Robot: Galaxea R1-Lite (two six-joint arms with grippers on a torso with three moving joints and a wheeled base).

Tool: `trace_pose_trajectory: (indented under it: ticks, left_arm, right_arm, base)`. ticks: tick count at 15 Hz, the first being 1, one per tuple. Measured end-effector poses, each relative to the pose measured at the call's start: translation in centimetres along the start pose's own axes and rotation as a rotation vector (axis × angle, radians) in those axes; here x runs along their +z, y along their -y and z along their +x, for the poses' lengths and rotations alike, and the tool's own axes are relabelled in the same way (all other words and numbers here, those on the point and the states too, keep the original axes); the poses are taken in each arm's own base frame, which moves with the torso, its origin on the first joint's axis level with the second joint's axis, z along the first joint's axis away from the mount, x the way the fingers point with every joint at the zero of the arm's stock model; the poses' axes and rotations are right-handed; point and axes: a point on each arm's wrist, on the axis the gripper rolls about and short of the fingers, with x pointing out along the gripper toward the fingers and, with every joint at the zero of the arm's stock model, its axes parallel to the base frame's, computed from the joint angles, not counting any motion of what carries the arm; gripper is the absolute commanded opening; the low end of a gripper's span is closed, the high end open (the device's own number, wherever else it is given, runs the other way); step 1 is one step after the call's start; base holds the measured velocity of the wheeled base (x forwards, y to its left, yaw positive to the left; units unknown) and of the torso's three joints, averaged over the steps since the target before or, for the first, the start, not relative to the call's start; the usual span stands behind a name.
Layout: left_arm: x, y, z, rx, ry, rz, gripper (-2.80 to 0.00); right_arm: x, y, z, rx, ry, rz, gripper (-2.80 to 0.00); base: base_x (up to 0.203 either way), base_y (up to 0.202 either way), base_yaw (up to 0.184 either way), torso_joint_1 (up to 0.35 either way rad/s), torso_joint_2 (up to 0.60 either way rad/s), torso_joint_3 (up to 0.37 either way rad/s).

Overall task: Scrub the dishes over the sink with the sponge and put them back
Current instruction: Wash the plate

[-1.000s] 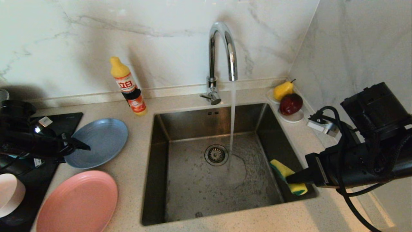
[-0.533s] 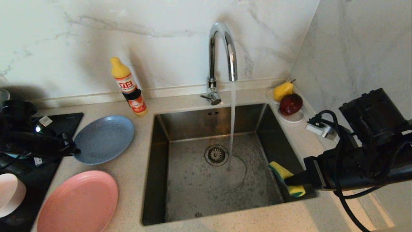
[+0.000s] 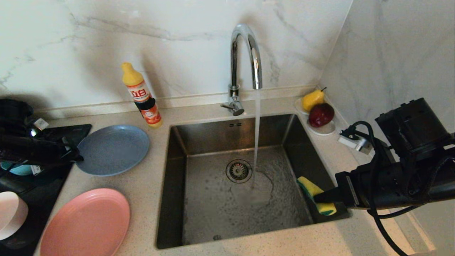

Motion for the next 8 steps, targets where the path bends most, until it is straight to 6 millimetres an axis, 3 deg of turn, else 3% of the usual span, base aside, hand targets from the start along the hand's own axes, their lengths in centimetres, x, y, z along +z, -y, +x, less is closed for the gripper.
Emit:
trace_pose_trajectory:
  ticks: [4,8]
  left_arm:
    - [1.7,1.7,-4.2,-0.04,0.126,-0.012,-2.8]
    - [1.4,3.4,-9.2,-0.063,0.197,0.012,-2.8]
  right_arm:
    - [0.3,-0.3,-0.4,0.007,0.015,-0.004,-2.8]
    - [0.3,-0.7,-0.9,0.021,0.026,-0.017,-2.8]
  base:
    - [0.0,0.0,0.0,0.0,0.0,0.0]
    - [0.0,0.0,0.0,0.0,0.0,0.0]
